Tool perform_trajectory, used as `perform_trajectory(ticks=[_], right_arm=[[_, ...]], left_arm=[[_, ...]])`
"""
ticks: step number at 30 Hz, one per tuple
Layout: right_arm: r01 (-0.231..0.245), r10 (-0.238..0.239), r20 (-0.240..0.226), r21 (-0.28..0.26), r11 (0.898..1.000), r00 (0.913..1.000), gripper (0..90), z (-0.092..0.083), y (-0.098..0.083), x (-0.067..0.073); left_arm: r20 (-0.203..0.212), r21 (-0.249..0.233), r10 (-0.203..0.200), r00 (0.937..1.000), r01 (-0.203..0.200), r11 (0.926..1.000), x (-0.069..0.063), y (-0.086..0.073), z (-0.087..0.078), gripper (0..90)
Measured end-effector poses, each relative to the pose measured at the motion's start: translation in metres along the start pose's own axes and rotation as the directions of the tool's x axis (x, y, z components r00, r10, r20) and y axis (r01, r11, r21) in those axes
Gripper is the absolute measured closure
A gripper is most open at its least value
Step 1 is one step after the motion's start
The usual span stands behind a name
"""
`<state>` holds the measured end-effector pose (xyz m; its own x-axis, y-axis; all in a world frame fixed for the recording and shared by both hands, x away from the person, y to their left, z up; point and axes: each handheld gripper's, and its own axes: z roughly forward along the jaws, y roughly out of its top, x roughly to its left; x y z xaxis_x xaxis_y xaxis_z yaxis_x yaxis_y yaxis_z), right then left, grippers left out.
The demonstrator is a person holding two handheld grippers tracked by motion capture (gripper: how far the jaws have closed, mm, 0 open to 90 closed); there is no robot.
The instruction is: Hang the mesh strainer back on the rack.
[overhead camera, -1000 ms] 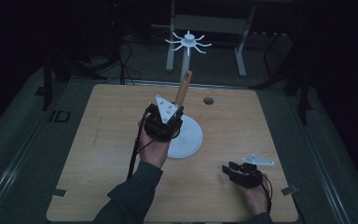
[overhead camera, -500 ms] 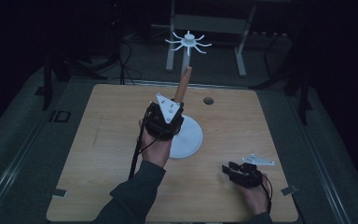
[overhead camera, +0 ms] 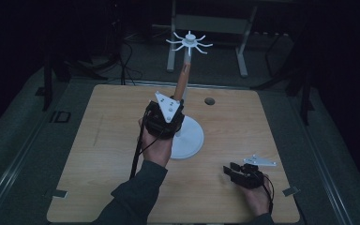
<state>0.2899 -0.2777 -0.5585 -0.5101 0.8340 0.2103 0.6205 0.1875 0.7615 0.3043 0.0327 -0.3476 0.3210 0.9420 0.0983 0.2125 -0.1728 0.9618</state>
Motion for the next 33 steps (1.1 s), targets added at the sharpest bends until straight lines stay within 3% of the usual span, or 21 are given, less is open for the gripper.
perform_trajectory(ticks=[33], right_arm=[[0.005, -0.005, -0.003, 0.002, 1.0, 1.0, 57.8, 0.0, 0.0, 0.0]], left_arm=[[-0.084, -0.071, 0.041, 0.9956, -0.047, 0.9964, -0.008, 0.016, -0.007, 68.9]])
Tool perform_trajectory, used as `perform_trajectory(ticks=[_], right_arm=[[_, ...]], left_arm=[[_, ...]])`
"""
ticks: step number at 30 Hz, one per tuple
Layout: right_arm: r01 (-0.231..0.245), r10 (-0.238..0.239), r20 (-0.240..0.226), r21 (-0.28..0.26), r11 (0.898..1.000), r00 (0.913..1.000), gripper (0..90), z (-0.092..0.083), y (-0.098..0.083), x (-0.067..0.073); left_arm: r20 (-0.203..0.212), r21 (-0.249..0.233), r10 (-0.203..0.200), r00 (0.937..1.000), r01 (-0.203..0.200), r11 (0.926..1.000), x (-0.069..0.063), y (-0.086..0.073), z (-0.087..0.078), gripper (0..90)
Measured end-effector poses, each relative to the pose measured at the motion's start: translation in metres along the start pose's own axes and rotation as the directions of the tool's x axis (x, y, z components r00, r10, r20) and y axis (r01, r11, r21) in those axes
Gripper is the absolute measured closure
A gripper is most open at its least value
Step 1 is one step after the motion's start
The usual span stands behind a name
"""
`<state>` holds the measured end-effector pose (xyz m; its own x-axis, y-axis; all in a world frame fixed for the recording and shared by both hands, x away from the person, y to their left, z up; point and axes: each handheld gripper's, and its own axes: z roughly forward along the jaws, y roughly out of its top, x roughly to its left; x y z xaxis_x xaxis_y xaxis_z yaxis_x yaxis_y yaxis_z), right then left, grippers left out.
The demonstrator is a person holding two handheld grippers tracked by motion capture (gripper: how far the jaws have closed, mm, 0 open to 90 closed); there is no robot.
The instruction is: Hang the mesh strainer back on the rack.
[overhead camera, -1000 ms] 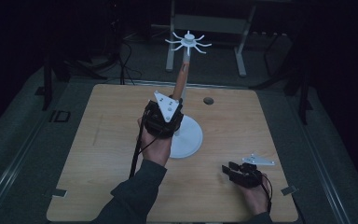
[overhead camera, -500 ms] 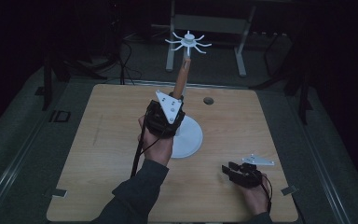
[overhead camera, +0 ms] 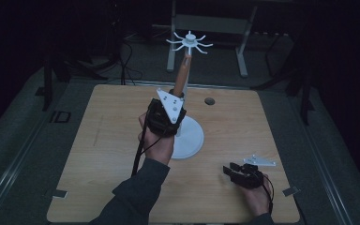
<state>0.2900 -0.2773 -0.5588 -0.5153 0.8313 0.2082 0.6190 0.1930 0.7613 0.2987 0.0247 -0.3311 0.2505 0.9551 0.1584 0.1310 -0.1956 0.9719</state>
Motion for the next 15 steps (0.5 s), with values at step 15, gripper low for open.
perform_trajectory(ticks=[15], right_arm=[[-0.003, 0.003, 0.0, -0.001, 1.0, 1.0, 57.8, 0.0001, 0.0, -0.0003]], left_arm=[[-0.035, 0.017, 0.03, 0.9989, -0.029, 0.9994, -0.003, 0.0079, 0.0087, 68.9]])
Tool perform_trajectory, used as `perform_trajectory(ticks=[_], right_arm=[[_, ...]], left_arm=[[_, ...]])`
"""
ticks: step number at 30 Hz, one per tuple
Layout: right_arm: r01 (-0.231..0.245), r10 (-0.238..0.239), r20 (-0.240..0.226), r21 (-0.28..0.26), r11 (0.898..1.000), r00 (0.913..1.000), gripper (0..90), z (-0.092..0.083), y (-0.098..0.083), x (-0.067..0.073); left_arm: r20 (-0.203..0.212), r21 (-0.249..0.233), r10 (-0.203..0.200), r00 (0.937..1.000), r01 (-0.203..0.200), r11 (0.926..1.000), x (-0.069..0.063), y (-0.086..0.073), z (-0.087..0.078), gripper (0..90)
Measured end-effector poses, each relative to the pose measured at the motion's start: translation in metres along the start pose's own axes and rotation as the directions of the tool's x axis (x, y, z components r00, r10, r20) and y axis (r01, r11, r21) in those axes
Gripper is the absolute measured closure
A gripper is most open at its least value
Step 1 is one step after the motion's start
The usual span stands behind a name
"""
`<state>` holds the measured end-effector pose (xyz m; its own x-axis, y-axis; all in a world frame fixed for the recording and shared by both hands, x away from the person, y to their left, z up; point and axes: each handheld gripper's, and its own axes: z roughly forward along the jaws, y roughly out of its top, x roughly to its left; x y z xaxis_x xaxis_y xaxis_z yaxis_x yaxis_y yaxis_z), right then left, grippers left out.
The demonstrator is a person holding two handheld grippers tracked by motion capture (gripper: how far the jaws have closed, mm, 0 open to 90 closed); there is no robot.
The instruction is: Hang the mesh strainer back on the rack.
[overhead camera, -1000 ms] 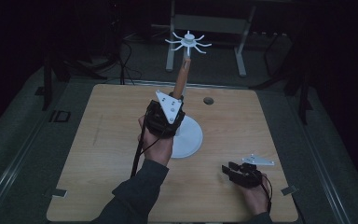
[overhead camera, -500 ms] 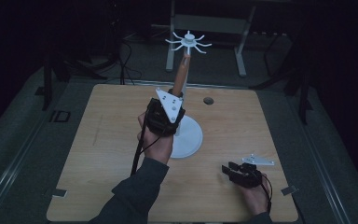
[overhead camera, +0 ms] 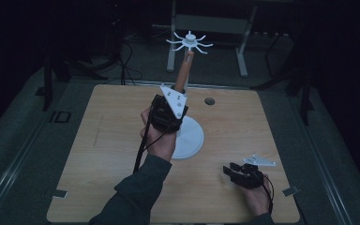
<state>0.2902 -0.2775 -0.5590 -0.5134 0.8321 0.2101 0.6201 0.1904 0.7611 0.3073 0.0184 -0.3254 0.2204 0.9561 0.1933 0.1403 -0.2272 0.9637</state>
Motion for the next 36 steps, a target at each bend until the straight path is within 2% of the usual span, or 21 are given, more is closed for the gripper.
perform_trajectory(ticks=[11, 24, 36], right_arm=[[-0.002, 0.002, -0.002, 0.0, 1.0, 1.0, 57.7, 0.0, 0.0, 0.0], [0.001, -0.001, -0.001, -0.001, 1.0, 1.0, 57.5, 0.0, 0.0, 0.0], [0.004, -0.004, -0.001, -0.001, 1.0, 1.0, 57.3, 0.0, 0.0, 0.0]], left_arm=[[-0.035, 0.02, 0.028, 0.999, -0.027, 0.9994, -0.002, 0.004, 0.008, 68.9], [-0.046, 0.045, 0.047, 0.9979, -0.045, 0.998, -0.002, 0.006, 0.016, 68.9], [-0.05, 0.08, 0.046, 0.9977, -0.042, 0.9959, 0.0, 0.007, 0.026, 68.7]])
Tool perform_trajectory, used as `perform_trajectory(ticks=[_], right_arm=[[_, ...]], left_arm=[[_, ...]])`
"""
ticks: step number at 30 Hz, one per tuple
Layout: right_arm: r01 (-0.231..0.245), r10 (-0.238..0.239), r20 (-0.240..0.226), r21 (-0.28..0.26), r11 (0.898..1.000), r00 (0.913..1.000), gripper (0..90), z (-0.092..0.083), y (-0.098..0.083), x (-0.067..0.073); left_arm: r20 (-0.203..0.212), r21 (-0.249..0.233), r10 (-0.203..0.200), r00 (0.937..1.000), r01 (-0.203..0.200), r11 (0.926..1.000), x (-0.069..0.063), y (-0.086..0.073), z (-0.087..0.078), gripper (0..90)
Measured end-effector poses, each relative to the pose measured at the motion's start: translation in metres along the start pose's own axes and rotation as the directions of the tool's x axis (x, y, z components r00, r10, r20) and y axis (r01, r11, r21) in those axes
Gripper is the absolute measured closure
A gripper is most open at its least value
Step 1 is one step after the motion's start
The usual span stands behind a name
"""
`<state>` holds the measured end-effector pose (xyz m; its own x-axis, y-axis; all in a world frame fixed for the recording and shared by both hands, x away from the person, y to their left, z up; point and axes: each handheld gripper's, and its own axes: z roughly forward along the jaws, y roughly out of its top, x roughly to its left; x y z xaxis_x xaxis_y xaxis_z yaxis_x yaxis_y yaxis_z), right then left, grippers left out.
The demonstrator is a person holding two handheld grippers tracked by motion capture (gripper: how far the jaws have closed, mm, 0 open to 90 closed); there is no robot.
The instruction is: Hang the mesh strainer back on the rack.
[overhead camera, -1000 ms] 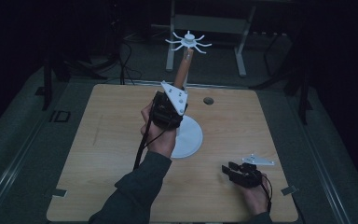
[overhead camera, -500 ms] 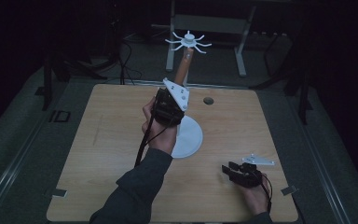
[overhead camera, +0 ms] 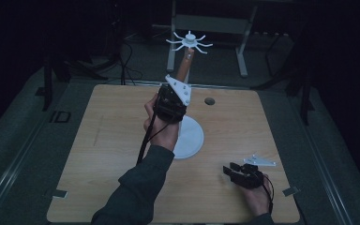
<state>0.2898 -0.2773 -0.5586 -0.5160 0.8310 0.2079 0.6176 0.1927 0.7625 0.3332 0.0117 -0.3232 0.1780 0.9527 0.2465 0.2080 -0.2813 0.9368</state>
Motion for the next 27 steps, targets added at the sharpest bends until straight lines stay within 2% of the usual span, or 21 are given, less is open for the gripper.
perform_trajectory(ticks=[8, 20, 27], right_arm=[[0.001, -0.001, -0.001, 0.0, 1.0, 1.0, 56.9, 0.0, 0.0, 0.0], [0.001, -0.001, -0.003, 0.002, 1.0, 1.0, 56.1, 0.001, 0.0, 0.0], [0.001, -0.001, -0.004, 0.002, 1.0, 1.0, 55.7, 0.0, 0.0, 0.0]], left_arm=[[0.011, 0.008, -0.002, 0.9999, 0.002, 1.0, 0.001, -0.002, 0.003, 67.5], [0.036, 0.01, 0.004, 0.9993, -0.004, 0.9999, 0.003, -0.008, 0.0, 53.8], [0.06, 0.005, 0.008, 0.9982, -0.008, 1.0, 0.002, -0.011, -0.006, 50.3]])
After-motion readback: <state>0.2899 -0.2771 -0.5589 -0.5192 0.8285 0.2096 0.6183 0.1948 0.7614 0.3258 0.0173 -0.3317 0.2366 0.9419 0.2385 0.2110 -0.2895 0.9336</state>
